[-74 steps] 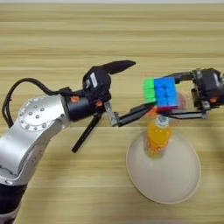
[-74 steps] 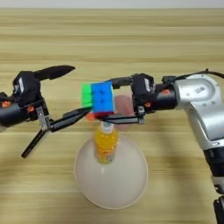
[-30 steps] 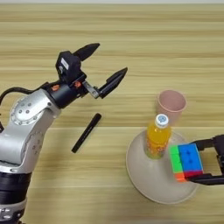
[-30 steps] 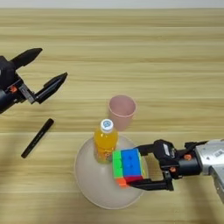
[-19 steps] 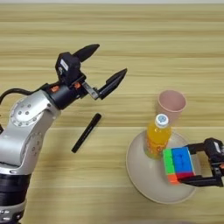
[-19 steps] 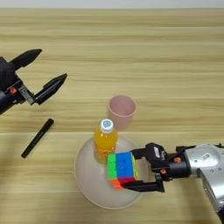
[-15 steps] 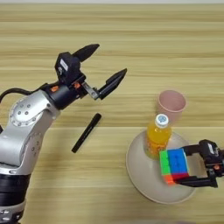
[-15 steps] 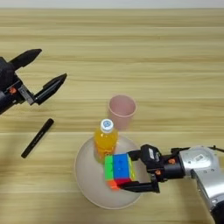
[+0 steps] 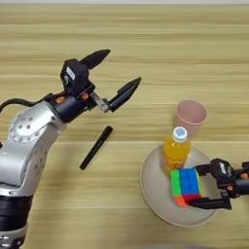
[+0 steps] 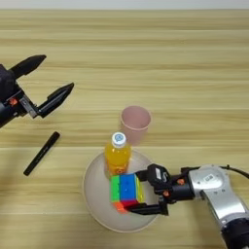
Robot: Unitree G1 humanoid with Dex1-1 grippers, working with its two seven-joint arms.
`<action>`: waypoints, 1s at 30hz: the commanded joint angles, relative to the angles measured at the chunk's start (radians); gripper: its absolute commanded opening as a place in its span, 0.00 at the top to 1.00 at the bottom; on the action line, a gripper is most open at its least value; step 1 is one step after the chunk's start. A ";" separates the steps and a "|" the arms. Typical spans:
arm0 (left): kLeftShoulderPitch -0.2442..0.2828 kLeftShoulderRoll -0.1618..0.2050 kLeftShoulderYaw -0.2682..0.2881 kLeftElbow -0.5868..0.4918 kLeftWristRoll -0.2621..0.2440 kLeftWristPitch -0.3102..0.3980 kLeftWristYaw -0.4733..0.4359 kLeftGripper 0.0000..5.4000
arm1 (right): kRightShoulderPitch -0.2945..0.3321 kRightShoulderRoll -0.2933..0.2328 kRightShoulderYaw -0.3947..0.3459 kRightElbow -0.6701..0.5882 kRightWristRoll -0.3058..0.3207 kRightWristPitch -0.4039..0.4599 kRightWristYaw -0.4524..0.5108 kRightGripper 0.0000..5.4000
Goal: Move the objects on the table
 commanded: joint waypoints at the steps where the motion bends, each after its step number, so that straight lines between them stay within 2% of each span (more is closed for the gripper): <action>1: 0.003 0.007 0.000 -0.012 0.000 0.001 -0.005 0.00 | -0.015 -0.014 0.005 0.025 -0.021 -0.018 0.002 0.38; 12: 0.004 0.007 -0.001 -0.012 0.000 0.002 -0.006 0.00 | -0.029 -0.017 0.028 0.112 -0.095 -0.080 -0.028 0.38; 19: 0.000 0.007 -0.003 -0.011 0.001 0.002 -0.007 0.00 | -0.037 -0.006 0.030 0.122 -0.084 -0.082 -0.024 0.39; 20: 0.000 0.007 -0.003 -0.011 0.002 0.001 -0.007 0.00 | -0.035 -0.007 0.029 0.114 -0.073 -0.069 -0.015 0.32; 30: -0.003 0.001 -0.007 -0.006 0.004 0.001 -0.003 0.00 | -0.030 -0.009 0.005 0.053 -0.015 -0.009 0.008 0.14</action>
